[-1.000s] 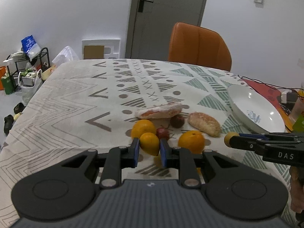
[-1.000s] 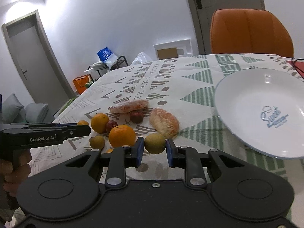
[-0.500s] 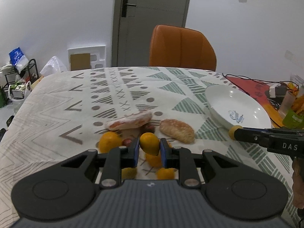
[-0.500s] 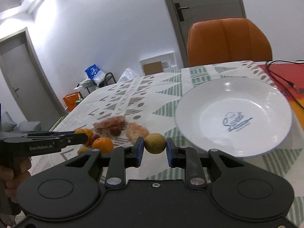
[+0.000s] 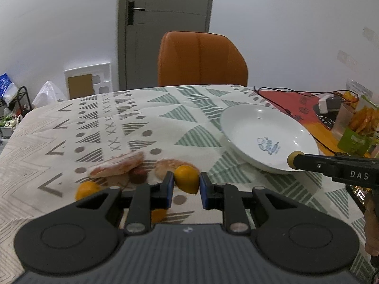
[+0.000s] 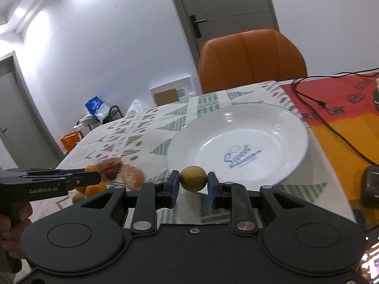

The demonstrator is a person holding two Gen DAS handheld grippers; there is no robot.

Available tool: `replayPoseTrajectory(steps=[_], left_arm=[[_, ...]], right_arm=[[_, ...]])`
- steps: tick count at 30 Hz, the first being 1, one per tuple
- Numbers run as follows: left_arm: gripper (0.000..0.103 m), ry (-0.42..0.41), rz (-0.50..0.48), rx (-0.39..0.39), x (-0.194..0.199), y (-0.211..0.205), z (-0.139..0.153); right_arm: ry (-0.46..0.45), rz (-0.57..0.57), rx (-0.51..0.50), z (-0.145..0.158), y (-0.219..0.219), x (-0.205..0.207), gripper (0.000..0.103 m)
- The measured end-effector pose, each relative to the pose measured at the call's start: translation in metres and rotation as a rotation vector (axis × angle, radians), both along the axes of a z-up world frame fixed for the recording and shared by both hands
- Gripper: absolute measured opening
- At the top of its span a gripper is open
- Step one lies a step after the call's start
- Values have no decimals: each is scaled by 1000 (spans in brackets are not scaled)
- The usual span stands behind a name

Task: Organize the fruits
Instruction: 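Drop the yellow-green fruit into the white plate with the right gripper while the left drops its orange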

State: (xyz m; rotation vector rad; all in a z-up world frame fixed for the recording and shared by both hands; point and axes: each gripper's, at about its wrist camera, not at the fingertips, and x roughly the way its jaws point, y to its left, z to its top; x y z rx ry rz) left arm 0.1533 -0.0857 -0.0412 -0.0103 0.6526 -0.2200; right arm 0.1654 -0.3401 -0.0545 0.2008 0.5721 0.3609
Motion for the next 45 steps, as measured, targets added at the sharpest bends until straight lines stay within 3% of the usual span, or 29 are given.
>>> replayPoseTrajectory(steps=[17, 22, 45], left_arm=[[22, -19, -45, 44, 9, -33, 7], [22, -24, -47, 54, 12, -37, 10], [22, -56, -170, 62, 38, -96, 17]], right_arm=[[-15, -52, 35, -4, -29, 8, 24], [-16, -53, 17, -5, -28, 9, 34], [7, -124, 33, -8, -61, -18, 42]])
